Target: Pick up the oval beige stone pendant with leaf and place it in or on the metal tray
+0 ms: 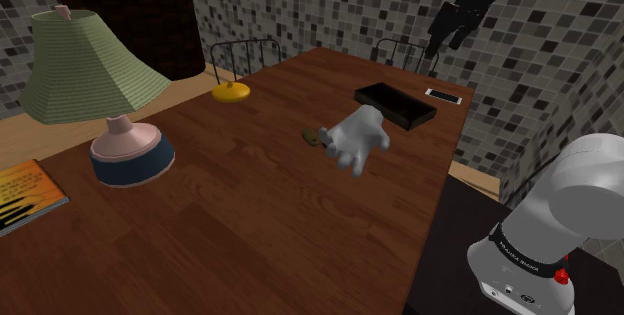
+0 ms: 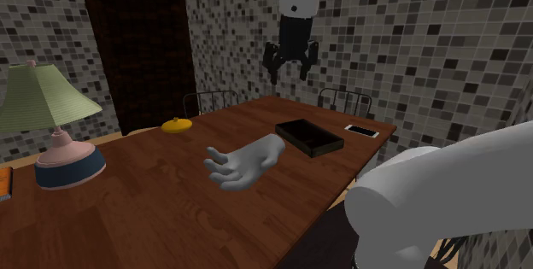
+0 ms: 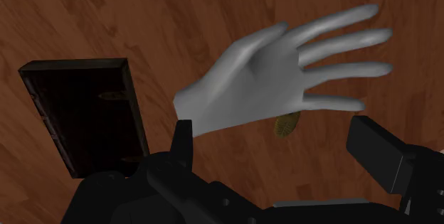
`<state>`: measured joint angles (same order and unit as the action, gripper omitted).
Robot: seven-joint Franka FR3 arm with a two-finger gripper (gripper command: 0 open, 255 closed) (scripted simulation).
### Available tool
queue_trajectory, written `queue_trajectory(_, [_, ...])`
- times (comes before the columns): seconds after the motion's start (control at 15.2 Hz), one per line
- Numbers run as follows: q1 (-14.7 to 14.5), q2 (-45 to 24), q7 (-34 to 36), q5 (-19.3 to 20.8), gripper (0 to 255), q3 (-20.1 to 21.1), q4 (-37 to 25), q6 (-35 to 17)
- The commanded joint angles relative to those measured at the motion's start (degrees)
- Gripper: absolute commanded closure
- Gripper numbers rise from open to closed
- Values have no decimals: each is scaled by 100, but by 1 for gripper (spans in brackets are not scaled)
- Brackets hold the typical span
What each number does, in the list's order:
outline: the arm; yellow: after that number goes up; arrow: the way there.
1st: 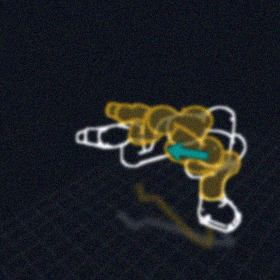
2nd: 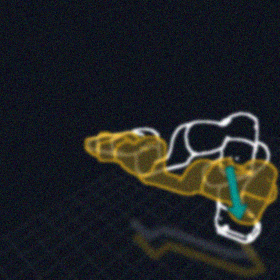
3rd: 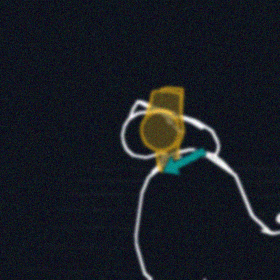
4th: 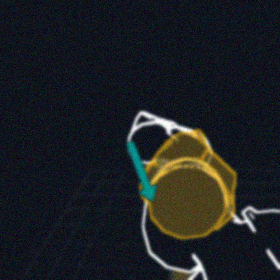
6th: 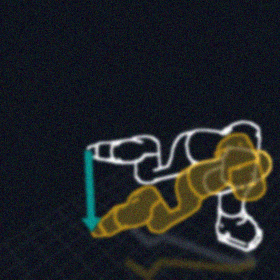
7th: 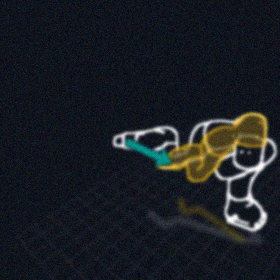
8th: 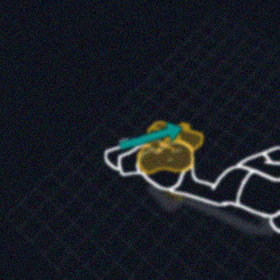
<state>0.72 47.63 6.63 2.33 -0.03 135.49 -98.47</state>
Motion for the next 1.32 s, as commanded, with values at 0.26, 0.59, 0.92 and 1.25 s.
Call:
queue_trajectory(0.26, [-55,-633,94,-56,0,92,134,-665])
queue_trajectory(0.59, [-113,-1548,206,-105,0,210,136,-1453])
queue_trajectory(0.92, [-161,-2563,320,-118,0,326,-47,-2159])
queue_trajectory(1.25, [-203,-3640,445,-82,0,434,-409,-2746])
